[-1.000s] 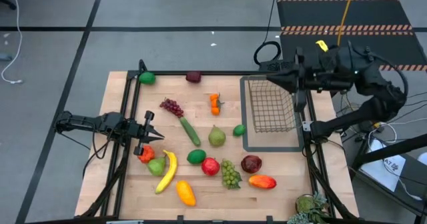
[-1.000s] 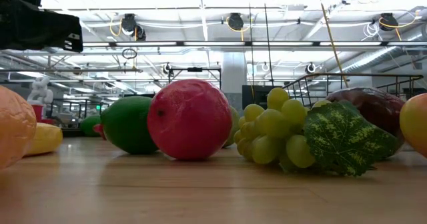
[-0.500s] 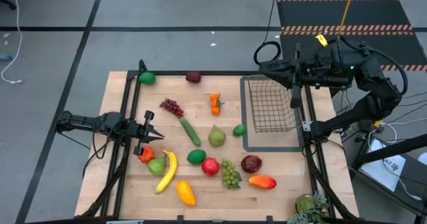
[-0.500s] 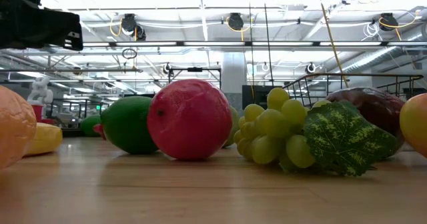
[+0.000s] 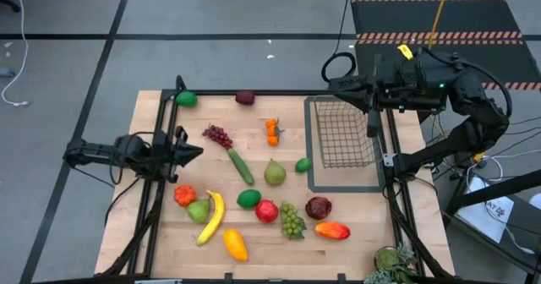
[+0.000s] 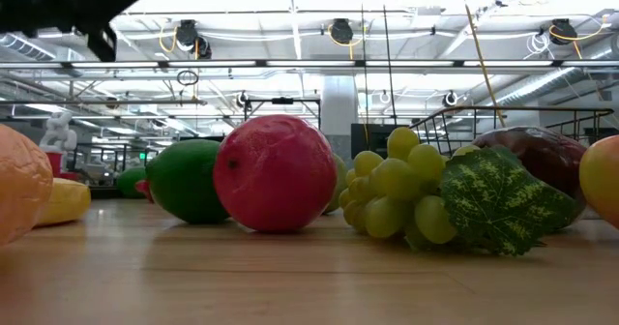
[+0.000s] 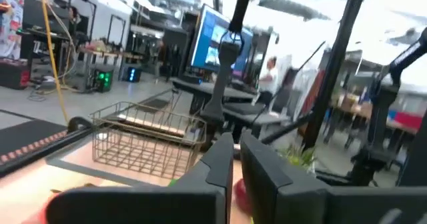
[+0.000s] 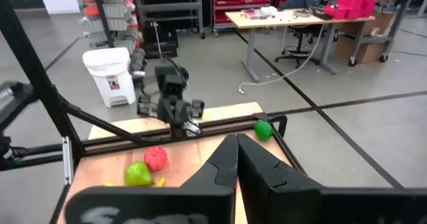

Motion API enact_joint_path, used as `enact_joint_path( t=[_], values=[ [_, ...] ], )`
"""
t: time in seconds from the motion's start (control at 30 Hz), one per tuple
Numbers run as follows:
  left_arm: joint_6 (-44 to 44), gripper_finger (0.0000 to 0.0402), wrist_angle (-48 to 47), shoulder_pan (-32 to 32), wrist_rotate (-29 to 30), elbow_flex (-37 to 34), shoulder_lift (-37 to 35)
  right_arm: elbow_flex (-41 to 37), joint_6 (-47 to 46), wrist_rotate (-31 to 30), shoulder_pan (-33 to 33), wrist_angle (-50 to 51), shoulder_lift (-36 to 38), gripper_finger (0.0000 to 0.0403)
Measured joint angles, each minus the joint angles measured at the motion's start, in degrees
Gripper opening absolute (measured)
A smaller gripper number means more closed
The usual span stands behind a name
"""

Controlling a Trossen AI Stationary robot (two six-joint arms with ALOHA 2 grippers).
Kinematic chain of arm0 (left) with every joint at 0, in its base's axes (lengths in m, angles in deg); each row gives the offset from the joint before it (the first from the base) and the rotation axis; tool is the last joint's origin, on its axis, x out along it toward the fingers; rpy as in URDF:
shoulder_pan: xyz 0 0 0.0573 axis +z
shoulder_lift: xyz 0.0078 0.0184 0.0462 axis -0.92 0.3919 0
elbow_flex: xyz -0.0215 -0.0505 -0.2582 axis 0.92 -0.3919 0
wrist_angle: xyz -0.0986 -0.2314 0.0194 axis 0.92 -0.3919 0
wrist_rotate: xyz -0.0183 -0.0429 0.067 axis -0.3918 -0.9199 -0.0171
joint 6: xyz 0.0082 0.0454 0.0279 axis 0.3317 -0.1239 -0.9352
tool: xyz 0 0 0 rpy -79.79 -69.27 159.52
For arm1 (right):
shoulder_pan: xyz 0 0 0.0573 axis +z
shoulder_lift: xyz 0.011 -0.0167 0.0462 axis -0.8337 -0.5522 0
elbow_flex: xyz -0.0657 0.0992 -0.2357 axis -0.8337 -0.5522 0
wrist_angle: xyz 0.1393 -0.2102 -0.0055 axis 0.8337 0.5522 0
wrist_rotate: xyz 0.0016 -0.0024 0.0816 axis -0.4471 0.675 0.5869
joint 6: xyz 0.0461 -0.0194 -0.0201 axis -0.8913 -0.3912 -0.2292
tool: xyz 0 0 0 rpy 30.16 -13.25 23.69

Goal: Build produce basket
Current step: Put the orange pumpkin into the wire basket

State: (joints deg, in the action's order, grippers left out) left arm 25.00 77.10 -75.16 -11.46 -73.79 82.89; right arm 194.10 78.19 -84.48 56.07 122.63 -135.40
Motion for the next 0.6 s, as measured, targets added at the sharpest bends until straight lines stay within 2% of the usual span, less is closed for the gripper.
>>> enact_joint_path(
  t=[0.17,0.33,0.43,0.6],
  values=[
    [-2.3,0.0030,-6.6,0.0,0.3,12.4,8.2,0.0,0.0,0.0,-1.6,0.5,0.0,0.0000],
    [-3.5,0.0030,-12.4,0.0,0.3,27.6,18.3,0.0,0.0,0.0,-3.1,1.5,0.0,0.0000],
    [-7.1,0.0030,-16.7,0.0,0.4,37.3,24.7,0.0,0.0,0.1,-3.8,1.7,0.0,0.0000],
    [-9.1,0.0030,-24.1,0.0,5.1,53.5,35.2,0.0,-0.4,0.1,-4.6,1.7,0.0,0.0000]
  ],
)
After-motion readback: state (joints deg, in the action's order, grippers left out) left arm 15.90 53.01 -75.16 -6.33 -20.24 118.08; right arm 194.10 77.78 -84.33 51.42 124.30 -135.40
